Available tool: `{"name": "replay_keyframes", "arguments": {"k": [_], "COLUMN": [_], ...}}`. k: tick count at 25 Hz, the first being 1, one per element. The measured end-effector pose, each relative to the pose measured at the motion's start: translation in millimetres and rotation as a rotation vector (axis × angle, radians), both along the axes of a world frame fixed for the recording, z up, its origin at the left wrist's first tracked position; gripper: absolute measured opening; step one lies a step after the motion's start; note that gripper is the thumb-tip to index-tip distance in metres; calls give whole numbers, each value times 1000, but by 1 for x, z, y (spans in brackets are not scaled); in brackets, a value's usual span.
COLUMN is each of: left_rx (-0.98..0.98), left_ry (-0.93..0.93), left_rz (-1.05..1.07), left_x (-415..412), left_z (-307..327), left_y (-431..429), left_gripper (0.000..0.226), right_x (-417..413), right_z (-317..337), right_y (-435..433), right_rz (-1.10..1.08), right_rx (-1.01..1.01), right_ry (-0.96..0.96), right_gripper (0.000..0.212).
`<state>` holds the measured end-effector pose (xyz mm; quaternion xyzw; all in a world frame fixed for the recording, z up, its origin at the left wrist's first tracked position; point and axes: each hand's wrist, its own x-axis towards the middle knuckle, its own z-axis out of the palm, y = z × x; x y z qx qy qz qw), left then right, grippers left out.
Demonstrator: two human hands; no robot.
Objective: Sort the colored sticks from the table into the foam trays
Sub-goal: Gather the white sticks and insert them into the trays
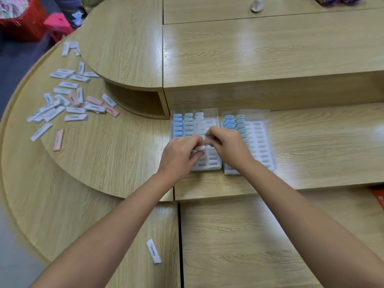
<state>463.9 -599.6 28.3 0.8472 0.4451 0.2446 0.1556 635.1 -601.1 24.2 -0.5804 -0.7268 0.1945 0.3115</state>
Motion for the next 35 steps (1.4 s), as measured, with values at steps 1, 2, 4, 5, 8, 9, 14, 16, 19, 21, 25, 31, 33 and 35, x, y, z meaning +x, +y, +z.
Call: {"name": "replay_keyframes", "arguments": {"k": [1, 2, 4, 5, 8, 9, 14, 16, 19, 21, 25, 31, 33, 35], "left_rx": [38, 71, 143, 174, 225, 238, 246, 204, 156, 145, 156, 177, 193, 204], "left_ry": [26, 48, 98, 121, 121, 103, 36, 26, 5, 10, 32, 68, 64, 52], "left_rz": [6, 24, 43, 36, 2, -5, 43, 49, 40, 38, 32, 14, 3, -5], "left_x": [1, 3, 6, 7, 8, 6, -1, 0, 2, 3, 4, -2, -4, -5], "left_z": [-1, -2, -2, -2, -3, -4, -5, -3, -3, -2, -2, -3, -3, -5], "left_y": [2, 4, 8, 9, 9, 9, 9, 9, 10, 10, 13, 14, 15, 15], "left_gripper": [17, 18, 23, 25, 25, 22, 18, 19, 9, 9, 9, 7, 7, 7], "right_x": [1, 1, 1, 1, 2, 1, 0, -1, -3, -3, 0, 1, 1, 1], "right_z": [-1, -2, -4, -5, -4, -2, -4, -4, -2, -2, -5, -7, -8, -8], "right_y": [0, 0, 0, 1, 2, 2, 5, 6, 6, 5, 3, 3, 3, 3], "right_rz": [18, 34, 41, 39, 55, 64, 39, 21, 25, 51, 68, 72, 72, 76], "right_rx": [3, 2, -9, -15, -8, 7, 33, 15, 5, 3, -40, -28, -26, -19], "right_ry": [-15, -28, -36, -31, -19, -22, -65, -58, -38, -48, -47, -33, -36, -44], "right_gripper": [5, 5, 4, 3, 12, 14, 18, 16, 12, 10, 10, 7, 6, 5]}}
